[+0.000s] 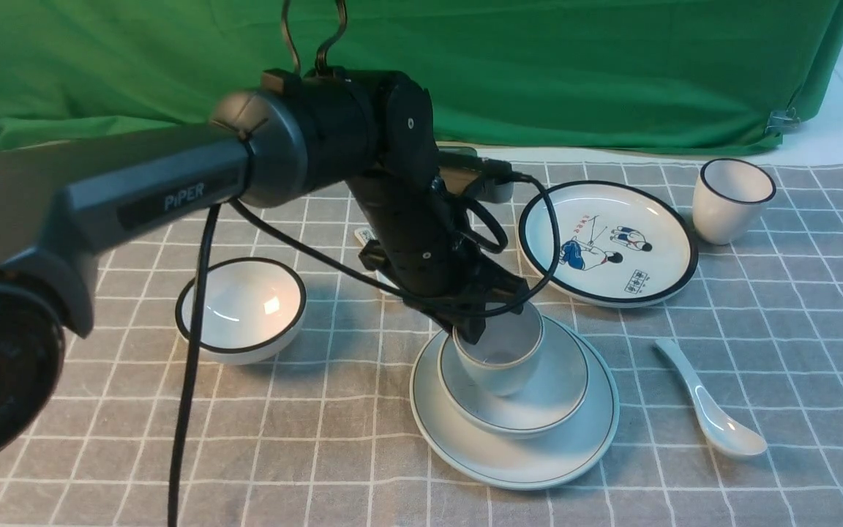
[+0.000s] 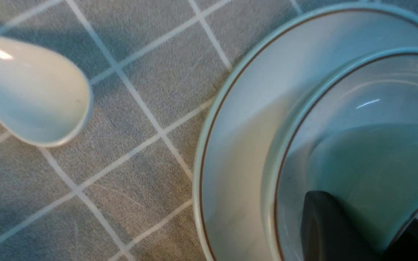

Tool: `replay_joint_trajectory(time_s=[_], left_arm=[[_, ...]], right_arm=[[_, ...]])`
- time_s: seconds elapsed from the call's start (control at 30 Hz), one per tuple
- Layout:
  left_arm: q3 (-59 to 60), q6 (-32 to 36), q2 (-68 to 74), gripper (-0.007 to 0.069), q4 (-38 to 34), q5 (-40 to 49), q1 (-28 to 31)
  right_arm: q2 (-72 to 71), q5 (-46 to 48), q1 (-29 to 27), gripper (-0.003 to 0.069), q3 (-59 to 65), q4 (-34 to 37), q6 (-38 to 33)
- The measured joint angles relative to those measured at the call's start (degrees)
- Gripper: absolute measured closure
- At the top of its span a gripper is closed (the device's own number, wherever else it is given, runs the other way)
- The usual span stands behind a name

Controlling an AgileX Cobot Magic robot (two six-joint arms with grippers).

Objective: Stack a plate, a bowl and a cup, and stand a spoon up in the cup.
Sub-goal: Use the left arm to put the blue teacup into the blue rice bowl in the middle

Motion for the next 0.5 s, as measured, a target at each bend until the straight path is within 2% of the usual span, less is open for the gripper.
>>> replay_joint_trajectory(time_s=[0.23,0.33,0.43,0.47,0.5], left_arm=[[0.0,-0.6,0.5,0.0543,-0.2,-0.2,0.0],[0.0,-0.6,0.5,0.0482,-0.2,-0.3,0.0],[-0.1,-0.6,0.5,0.0386,-0.2,-0.3,0.0],[-0.1,-0.6,0.5,0.0379,-0.3,-0.3,0.0],[-0.1,-0.6,0.5,0.0319,-0.7,-0.4,0.0]], right_arm=[[0.0,-2.3,0.0,0.0570,0.0,0.0,0.0],[0.0,-2.3,0.0,0.0570,0.0,0.0,0.0],[0.0,-2.4,0.0,0.0570,0.0,0.0,0.0],[0.0,-2.4,0.0,0.0570,0.0,0.0,0.0],[0.0,-2.4,0.0,0.0570,0.0,0.0,0.0]])
